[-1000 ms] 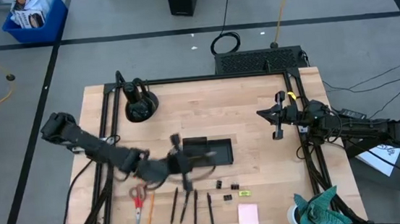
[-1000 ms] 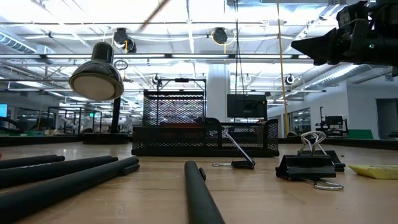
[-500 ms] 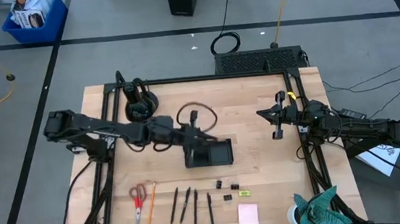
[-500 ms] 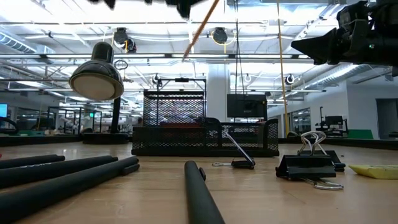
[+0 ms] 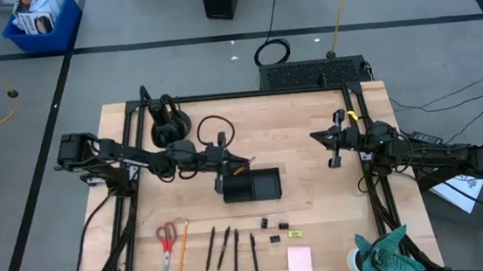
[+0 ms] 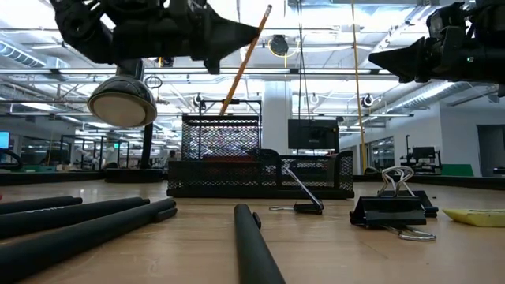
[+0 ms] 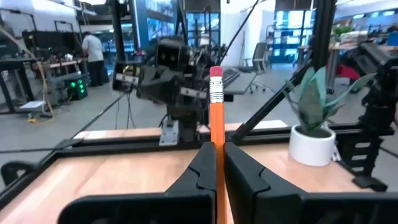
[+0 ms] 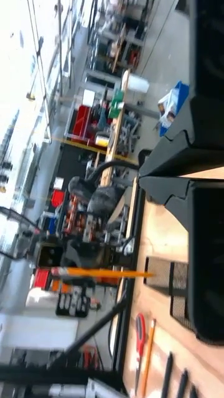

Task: Pick and place office supplies into organizer
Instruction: Put the orange pencil into the black desk organizer

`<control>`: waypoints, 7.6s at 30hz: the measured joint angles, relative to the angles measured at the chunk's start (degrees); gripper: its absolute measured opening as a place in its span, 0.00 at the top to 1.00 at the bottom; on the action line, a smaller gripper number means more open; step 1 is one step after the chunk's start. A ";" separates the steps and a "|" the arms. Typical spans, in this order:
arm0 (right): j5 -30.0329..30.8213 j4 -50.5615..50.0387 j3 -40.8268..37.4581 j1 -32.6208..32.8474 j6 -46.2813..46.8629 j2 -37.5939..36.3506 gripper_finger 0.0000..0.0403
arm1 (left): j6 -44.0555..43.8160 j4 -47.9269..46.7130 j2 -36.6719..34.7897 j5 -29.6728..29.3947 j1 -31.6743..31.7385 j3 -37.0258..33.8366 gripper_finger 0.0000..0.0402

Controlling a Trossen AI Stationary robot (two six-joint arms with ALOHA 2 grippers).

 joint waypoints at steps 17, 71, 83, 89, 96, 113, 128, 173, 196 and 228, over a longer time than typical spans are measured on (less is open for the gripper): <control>0.24 0.00 0.00 0.00 3.52 0.00 0.99 | -2.47 3.82 9.40 -3.82 0.00 0.05 0.97; 0.20 0.42 -0.02 0.00 4.52 0.00 0.99 | -6.27 8.49 9.78 -13.47 -3.07 -9.94 0.91; 0.20 0.42 0.00 0.00 4.52 0.00 0.99 | -5.67 0.30 9.78 -11.97 -3.09 -4.77 0.66; 0.20 0.39 0.00 0.01 4.52 0.00 0.99 | -3.37 -16.36 5.73 -15.02 -5.32 3.21 0.65; 0.26 -0.11 -0.01 0.02 4.52 0.00 0.99 | -17.74 -73.05 0.53 -37.58 -14.79 24.61 0.64; 0.44 0.06 0.00 0.00 4.08 -0.02 0.99 | -102.25 -120.08 1.93 -24.86 -43.04 32.05 0.72; 0.66 0.48 -0.01 0.00 2.36 -0.02 0.99 | -111.22 -91.77 1.91 -25.45 -45.36 11.06 0.63; 0.31 -1.75 0.00 0.00 2.62 0.00 0.99 | -103.75 -91.57 8.44 -18.18 -45.10 10.87 0.67; 0.22 -1.70 -0.02 0.00 3.21 -0.02 0.99 | -85.28 -77.54 9.73 -36.48 -45.24 13.04 0.97; 0.22 -1.68 0.00 0.02 4.50 -0.02 0.99 | 3.09 -45.31 -11.71 -37.12 -28.53 17.21 0.98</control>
